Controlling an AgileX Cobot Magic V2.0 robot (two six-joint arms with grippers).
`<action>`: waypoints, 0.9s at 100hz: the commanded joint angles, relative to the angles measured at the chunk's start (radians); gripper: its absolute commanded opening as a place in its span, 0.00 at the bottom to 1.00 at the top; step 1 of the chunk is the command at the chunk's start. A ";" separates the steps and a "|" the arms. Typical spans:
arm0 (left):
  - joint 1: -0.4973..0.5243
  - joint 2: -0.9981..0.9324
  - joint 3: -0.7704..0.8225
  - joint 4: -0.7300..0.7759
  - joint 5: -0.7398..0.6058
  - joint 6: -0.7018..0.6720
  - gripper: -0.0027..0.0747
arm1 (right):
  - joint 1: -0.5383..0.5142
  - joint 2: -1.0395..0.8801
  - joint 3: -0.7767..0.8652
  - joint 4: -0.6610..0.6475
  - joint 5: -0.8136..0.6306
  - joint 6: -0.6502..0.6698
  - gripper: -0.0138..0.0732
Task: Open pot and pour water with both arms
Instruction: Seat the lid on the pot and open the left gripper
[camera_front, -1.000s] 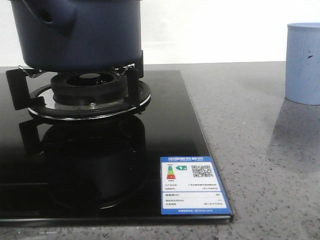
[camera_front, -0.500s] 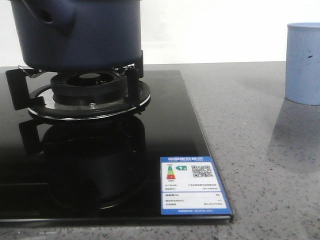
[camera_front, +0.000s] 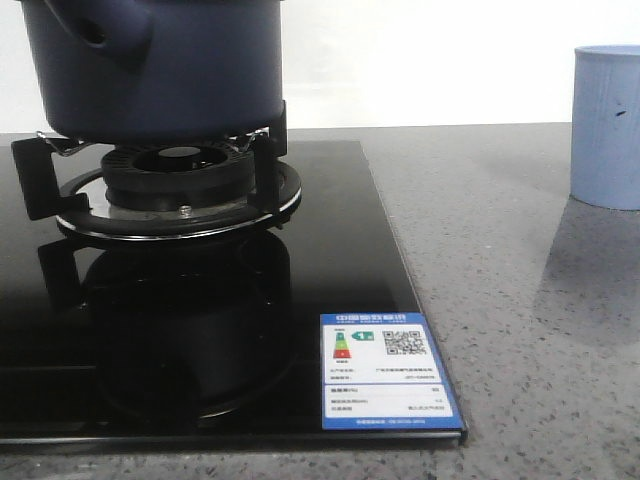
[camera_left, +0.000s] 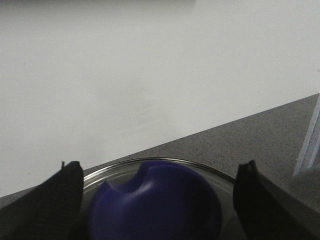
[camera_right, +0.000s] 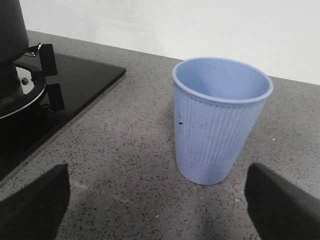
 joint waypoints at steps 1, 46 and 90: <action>-0.006 -0.068 -0.037 0.008 -0.076 -0.004 0.77 | -0.001 -0.002 -0.025 0.023 -0.026 0.001 0.90; 0.101 -0.358 -0.037 0.008 0.023 -0.002 0.70 | 0.043 -0.002 -0.066 0.189 -0.211 0.001 0.68; 0.305 -0.579 0.043 0.014 0.271 -0.002 0.01 | 0.043 -0.022 -0.291 0.216 -0.147 0.047 0.09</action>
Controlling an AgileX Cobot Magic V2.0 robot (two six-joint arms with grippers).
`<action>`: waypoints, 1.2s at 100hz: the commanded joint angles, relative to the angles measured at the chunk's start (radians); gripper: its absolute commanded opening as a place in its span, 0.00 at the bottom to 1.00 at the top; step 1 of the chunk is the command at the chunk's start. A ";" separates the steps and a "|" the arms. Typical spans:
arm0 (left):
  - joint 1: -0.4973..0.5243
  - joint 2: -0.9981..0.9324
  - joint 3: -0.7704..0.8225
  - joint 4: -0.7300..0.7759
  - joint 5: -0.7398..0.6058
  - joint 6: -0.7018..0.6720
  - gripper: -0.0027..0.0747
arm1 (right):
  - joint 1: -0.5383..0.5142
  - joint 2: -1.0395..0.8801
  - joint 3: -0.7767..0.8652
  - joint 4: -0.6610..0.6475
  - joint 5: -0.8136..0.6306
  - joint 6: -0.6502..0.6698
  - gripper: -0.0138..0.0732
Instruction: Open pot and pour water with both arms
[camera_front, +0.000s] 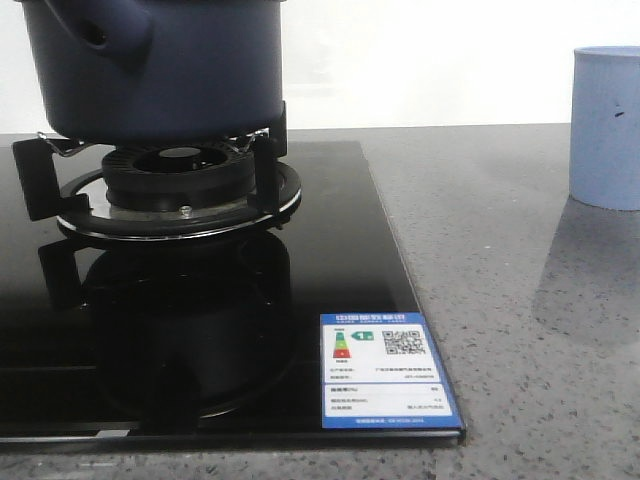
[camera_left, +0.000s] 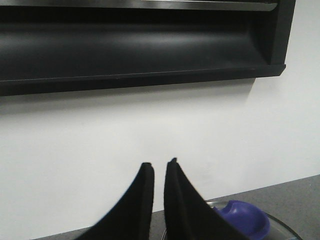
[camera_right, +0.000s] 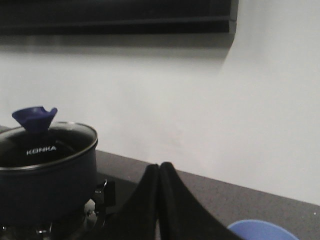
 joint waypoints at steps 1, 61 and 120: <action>0.014 -0.073 0.027 0.002 -0.061 -0.002 0.01 | 0.000 -0.022 -0.043 0.039 -0.008 0.014 0.09; 0.014 -0.702 0.668 -0.073 -0.167 -0.005 0.01 | 0.000 -0.382 0.372 0.027 0.096 0.010 0.09; 0.014 -0.713 0.703 -0.073 -0.167 -0.005 0.01 | 0.000 -0.382 0.377 0.023 0.098 0.010 0.09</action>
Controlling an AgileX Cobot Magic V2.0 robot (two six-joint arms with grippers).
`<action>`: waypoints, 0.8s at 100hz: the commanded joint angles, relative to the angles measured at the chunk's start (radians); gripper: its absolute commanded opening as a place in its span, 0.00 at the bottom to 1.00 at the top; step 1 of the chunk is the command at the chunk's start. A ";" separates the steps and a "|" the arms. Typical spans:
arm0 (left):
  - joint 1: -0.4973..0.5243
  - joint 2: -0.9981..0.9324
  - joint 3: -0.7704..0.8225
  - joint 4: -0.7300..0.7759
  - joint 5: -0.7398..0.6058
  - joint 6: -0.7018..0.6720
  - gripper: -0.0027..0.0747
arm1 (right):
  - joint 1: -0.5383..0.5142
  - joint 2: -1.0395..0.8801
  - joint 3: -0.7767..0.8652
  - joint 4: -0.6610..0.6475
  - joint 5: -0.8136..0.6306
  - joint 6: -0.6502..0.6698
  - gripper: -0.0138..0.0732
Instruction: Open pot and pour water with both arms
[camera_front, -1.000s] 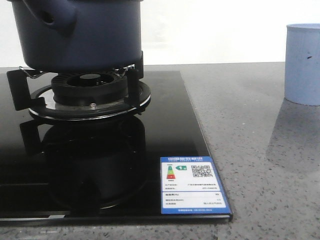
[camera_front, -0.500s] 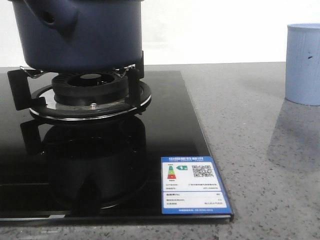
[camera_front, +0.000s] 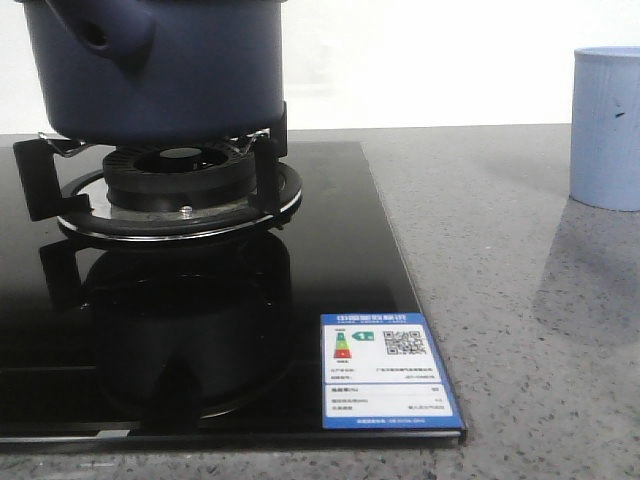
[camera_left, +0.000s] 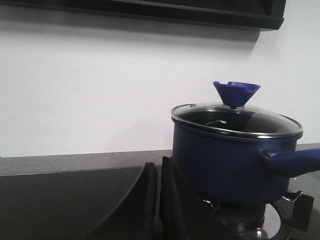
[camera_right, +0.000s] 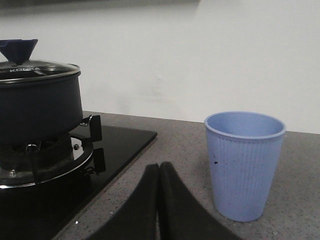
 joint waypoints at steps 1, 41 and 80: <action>0.001 0.008 -0.029 -0.010 -0.073 -0.005 0.01 | 0.000 0.005 -0.024 0.027 -0.015 -0.001 0.09; 0.012 0.008 -0.006 0.146 -0.073 -0.044 0.01 | 0.000 0.005 -0.024 0.027 -0.015 -0.001 0.09; 0.160 -0.066 0.193 0.346 -0.096 -0.335 0.01 | 0.000 0.005 -0.024 0.027 -0.015 -0.001 0.09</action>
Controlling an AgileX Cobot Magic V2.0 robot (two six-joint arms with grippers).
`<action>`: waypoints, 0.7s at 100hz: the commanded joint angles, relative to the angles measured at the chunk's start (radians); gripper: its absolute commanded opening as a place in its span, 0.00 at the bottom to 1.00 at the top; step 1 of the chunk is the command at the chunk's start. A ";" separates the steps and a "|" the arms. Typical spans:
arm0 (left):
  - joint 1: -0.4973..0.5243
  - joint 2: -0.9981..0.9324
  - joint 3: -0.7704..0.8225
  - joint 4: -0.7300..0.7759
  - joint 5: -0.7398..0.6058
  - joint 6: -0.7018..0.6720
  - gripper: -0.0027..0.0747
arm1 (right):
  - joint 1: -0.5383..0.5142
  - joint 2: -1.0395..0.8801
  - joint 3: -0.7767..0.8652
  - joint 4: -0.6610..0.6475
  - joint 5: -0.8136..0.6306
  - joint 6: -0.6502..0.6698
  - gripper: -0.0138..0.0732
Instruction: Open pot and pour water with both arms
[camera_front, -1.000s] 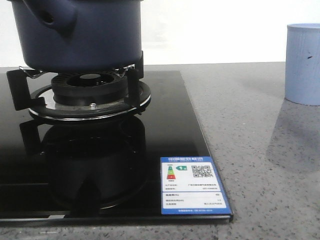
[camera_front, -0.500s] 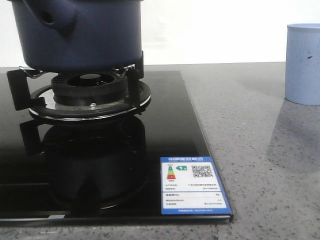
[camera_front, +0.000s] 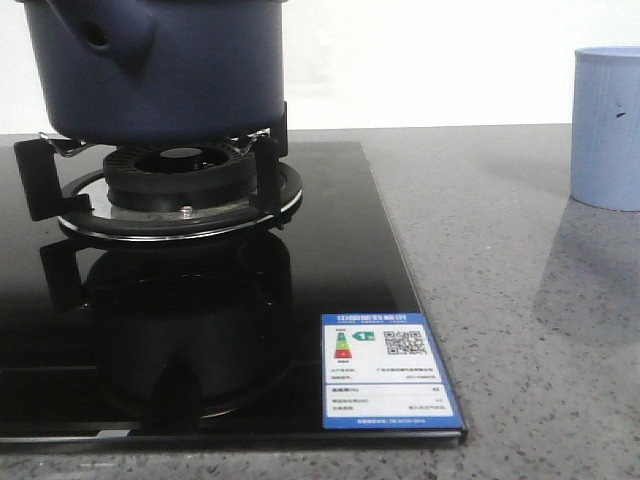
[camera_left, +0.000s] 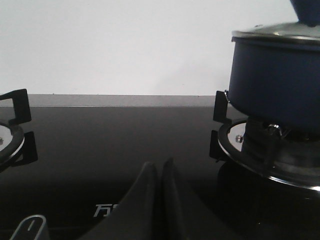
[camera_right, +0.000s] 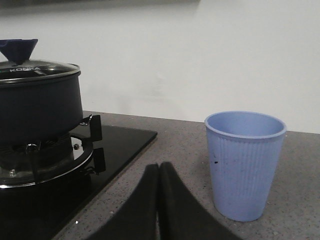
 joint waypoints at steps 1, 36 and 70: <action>0.013 -0.035 0.016 0.007 -0.088 -0.021 0.01 | 0.000 0.005 -0.026 0.027 -0.015 -0.001 0.09; 0.035 -0.045 0.014 -0.014 -0.055 -0.009 0.01 | 0.000 0.005 -0.026 0.026 -0.015 -0.001 0.09; 0.035 -0.045 0.014 -0.014 -0.048 -0.009 0.01 | 0.000 0.005 -0.026 0.026 -0.015 -0.001 0.09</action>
